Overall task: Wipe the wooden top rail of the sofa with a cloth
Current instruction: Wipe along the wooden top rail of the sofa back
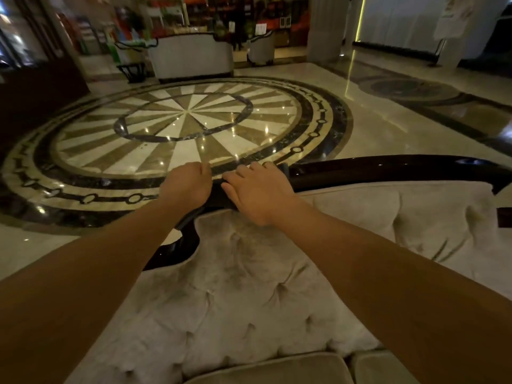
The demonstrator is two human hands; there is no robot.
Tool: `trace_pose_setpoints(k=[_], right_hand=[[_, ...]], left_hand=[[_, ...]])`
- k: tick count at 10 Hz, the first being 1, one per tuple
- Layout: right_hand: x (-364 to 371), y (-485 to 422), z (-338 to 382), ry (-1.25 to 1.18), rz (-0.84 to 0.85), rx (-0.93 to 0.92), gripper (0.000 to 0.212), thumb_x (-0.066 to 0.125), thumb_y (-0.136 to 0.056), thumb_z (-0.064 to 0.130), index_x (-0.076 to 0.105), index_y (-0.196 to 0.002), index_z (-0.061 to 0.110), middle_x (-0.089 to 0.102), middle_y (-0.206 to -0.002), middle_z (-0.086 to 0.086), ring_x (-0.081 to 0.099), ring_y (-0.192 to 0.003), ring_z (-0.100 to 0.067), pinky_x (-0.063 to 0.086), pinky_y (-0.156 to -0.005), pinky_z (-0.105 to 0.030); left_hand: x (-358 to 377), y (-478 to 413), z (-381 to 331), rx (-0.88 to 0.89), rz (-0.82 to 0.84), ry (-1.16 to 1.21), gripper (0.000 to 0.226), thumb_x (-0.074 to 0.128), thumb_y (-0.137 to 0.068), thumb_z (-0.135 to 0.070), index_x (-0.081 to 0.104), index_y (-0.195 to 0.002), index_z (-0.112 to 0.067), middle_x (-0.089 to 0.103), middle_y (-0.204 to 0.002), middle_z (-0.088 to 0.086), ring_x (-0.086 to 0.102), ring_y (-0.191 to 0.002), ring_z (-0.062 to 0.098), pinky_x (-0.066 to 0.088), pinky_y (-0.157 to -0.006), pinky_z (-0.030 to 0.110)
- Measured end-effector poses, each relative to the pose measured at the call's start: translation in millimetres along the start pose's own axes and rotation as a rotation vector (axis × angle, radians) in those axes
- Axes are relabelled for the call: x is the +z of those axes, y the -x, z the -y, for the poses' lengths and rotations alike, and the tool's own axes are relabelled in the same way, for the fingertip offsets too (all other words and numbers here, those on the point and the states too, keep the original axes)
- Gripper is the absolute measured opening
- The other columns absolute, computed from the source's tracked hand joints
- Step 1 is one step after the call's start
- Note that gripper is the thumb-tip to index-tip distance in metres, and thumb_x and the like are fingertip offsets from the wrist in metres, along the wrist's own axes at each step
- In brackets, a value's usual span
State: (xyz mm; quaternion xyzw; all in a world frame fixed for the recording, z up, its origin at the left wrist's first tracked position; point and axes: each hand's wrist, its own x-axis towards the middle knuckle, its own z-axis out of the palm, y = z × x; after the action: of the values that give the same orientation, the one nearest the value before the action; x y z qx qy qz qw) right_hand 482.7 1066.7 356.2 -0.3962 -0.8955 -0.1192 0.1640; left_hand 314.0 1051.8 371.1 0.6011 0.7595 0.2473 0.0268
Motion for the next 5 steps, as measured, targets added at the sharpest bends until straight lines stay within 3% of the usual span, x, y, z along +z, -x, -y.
trace_pose_setpoints(k=[1,2,3,4,5], right_hand=[[3.1,0.1,-3.4,-0.031,-0.026,0.015,0.045,0.023,-0.104,0.044,0.056,-0.128,0.024,0.065,-0.122,-0.004,0.058,-0.11,-0.029,0.039,-0.092,-0.046],[4.9,-2.2,2.4,-0.018,-0.023,0.036,0.046,0.022,-0.103,0.043,0.057,-0.125,0.023,0.066,-0.119,-0.004,0.059,-0.106,-0.03,0.039,-0.09,-0.047],[7.3,-4.4,9.2,0.02,-0.036,0.059,0.045,0.024,-0.102,0.042,0.06,-0.119,0.021,0.069,-0.11,-0.006,0.061,-0.097,-0.031,0.041,-0.087,-0.046],[7.2,-8.4,14.6,0.028,-0.014,0.091,0.044,0.025,-0.101,0.041,0.061,-0.114,0.02,0.07,-0.104,-0.006,0.062,-0.093,-0.032,0.044,-0.085,-0.047],[6.8,-12.3,23.2,0.018,0.011,0.119,0.042,0.026,-0.101,0.042,0.061,-0.112,0.021,0.07,-0.105,-0.005,0.062,-0.097,-0.032,0.043,-0.087,-0.048]], left_hand=[[-19.5,5.4,14.8,-0.205,0.033,-0.01,0.042,0.033,-0.101,-0.032,0.062,-0.106,-0.003,0.06,-0.102,0.016,0.052,-0.087,0.028,0.038,-0.076,0.037],[-36.8,20.2,34.7,-0.418,0.161,0.18,0.038,0.041,-0.099,-0.024,0.06,-0.118,0.002,0.061,-0.122,0.026,0.059,-0.102,0.041,0.05,-0.087,0.049],[-29.9,39.6,46.1,-0.777,0.216,0.608,0.031,0.046,-0.098,-0.026,0.056,-0.122,-0.008,0.056,-0.132,0.019,0.059,-0.108,0.04,0.054,-0.08,0.05],[-18.5,46.2,50.0,-0.801,0.117,0.909,0.035,0.055,-0.093,-0.022,0.057,-0.123,-0.005,0.06,-0.13,0.022,0.066,-0.104,0.035,0.059,-0.079,0.045],[-21.1,39.1,60.4,-0.755,0.003,0.892,0.036,0.06,-0.089,-0.013,0.06,-0.122,0.001,0.065,-0.125,0.02,0.067,-0.089,0.026,0.06,-0.081,0.043]])
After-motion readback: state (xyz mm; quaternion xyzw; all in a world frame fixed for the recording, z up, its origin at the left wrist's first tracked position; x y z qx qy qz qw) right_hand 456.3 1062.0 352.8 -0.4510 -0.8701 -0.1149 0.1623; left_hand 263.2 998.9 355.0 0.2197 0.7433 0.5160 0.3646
